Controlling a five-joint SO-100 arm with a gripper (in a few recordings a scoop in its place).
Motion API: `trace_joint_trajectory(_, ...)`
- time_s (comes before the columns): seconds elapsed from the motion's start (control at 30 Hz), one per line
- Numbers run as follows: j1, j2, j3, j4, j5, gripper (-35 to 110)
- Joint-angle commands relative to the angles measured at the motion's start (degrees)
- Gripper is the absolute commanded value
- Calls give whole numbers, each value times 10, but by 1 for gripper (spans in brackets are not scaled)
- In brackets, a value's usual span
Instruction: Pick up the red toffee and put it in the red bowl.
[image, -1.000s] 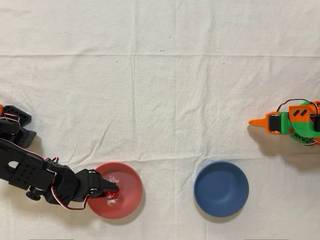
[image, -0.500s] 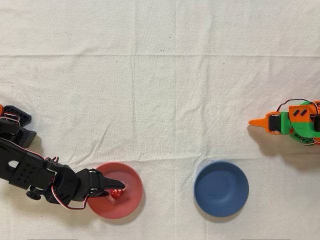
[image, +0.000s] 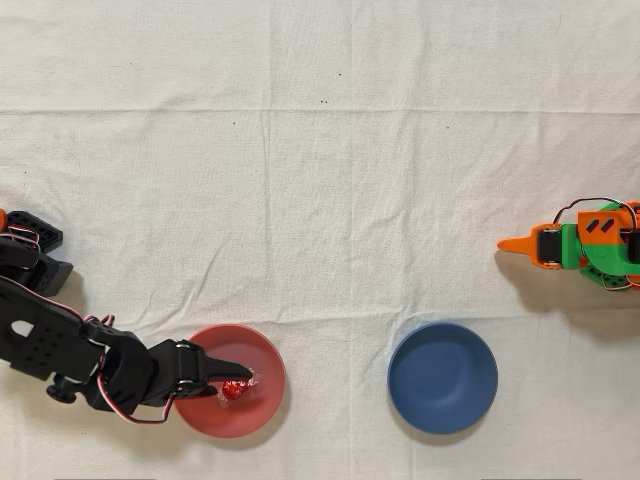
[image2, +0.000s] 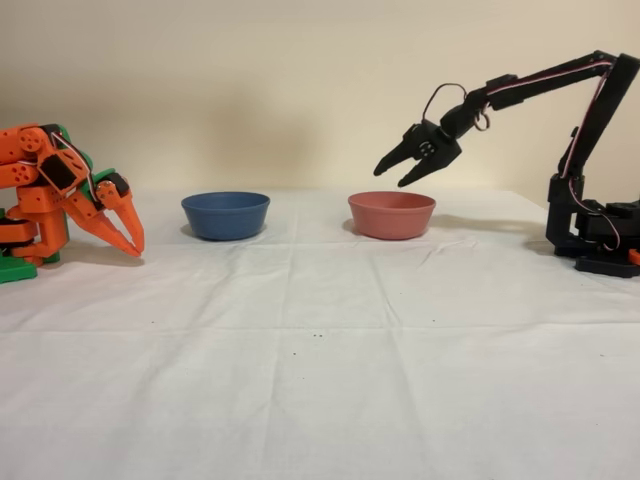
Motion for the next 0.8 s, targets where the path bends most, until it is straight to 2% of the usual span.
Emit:
trace_joint_trajectory(0.0, -17, 62, -79, 62, 25, 27)
trace_joint_trajectory(0.23, -87, 100, -129, 116, 140, 26)
trace_joint_trajectory(0.53, -194, 205, -59, 113, 281, 25)
trace_joint_trajectory(0.77, -266, 300, 37, 80, 338, 25)
